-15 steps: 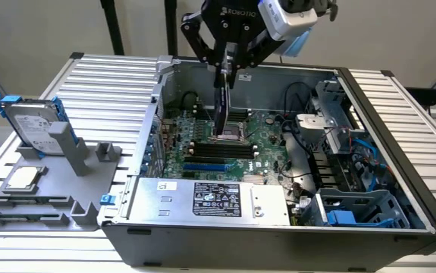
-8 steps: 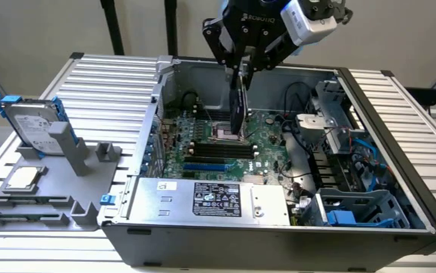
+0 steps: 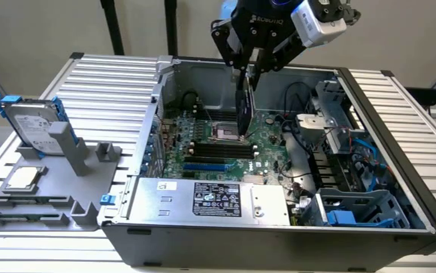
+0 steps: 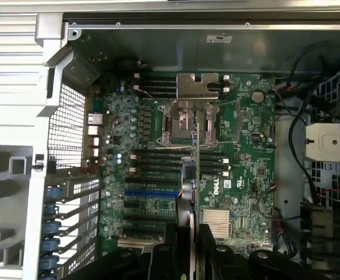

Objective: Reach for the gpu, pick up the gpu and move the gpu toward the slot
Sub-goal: 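Pick up the gpu and move the gpu toward the slot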

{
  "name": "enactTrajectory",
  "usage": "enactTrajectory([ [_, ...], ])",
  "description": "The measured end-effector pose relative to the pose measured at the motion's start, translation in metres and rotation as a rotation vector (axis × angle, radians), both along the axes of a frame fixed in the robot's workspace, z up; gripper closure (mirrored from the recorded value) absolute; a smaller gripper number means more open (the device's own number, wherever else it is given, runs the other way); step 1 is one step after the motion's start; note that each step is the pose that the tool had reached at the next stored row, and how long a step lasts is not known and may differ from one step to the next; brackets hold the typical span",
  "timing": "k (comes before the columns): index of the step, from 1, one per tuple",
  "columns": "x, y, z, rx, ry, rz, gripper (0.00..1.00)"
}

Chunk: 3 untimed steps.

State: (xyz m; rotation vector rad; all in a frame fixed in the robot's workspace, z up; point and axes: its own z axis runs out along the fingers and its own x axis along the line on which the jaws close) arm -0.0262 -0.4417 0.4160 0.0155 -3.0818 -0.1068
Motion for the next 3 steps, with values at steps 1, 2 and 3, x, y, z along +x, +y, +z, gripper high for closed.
enactTrajectory([
  [1, 0.0, 0.0, 0.0, 0.0, 0.0, 0.0, 0.74],
  [2, 0.0, 0.0, 0.0, 0.0, 0.0, 0.0, 0.74],
  [3, 0.0, 0.0, 0.0, 0.0, 0.0, 0.0, 0.74],
])
